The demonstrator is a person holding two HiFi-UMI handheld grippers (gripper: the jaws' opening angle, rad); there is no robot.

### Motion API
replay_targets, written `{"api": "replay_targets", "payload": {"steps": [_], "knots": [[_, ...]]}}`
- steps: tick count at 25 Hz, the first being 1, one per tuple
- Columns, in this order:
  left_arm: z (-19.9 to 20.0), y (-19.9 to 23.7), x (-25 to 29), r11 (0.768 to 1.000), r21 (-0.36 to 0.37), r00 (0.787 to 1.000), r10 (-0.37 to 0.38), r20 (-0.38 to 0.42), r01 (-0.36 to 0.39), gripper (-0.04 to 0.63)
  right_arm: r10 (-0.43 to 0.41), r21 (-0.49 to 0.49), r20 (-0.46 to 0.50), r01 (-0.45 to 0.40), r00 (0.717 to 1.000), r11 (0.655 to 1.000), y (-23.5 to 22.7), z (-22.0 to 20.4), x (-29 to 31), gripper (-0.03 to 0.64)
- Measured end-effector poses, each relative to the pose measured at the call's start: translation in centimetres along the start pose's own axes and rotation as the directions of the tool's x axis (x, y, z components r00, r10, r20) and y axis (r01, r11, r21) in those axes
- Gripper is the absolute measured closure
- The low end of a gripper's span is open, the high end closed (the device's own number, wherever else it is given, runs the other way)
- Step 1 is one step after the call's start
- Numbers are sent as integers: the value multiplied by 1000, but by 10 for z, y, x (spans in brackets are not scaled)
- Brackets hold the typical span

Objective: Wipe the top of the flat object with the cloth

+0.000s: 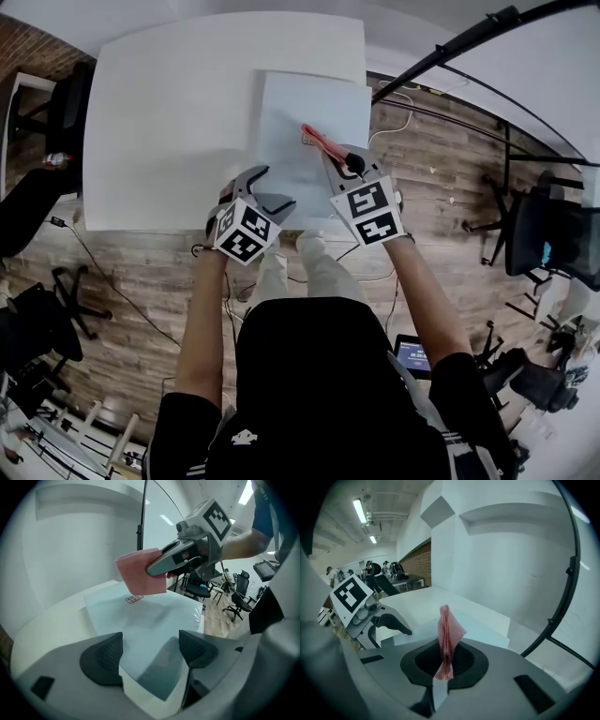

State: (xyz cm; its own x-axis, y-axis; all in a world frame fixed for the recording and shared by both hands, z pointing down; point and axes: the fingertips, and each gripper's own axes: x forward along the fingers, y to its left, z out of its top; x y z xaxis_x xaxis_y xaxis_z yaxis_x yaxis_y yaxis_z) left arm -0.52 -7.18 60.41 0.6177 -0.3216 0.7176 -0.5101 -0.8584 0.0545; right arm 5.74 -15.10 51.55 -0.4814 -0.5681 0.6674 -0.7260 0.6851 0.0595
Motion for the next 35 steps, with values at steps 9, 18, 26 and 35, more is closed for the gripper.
{"api": "replay_targets", "payload": {"steps": [9,18,26,35], "knots": [[2,0,0,1000,1,1000,3,-2,-3,225,131,-152,-74,-141,989,978,13,19,43,574],[0,0,-1,1000,4,1000,1,-4,-1,225,255,-196,-132,-277,958,941,51,23,71,574],[0,1,-2,1000,3,1000,0,-6,0,225,307,-252,-206,-353,929,901,76,12,88,574],[0,1,-2,1000,0,1000,-4,-3,4,225,316,-256,-245,-375,917,891,84,-2,94,574]]}}
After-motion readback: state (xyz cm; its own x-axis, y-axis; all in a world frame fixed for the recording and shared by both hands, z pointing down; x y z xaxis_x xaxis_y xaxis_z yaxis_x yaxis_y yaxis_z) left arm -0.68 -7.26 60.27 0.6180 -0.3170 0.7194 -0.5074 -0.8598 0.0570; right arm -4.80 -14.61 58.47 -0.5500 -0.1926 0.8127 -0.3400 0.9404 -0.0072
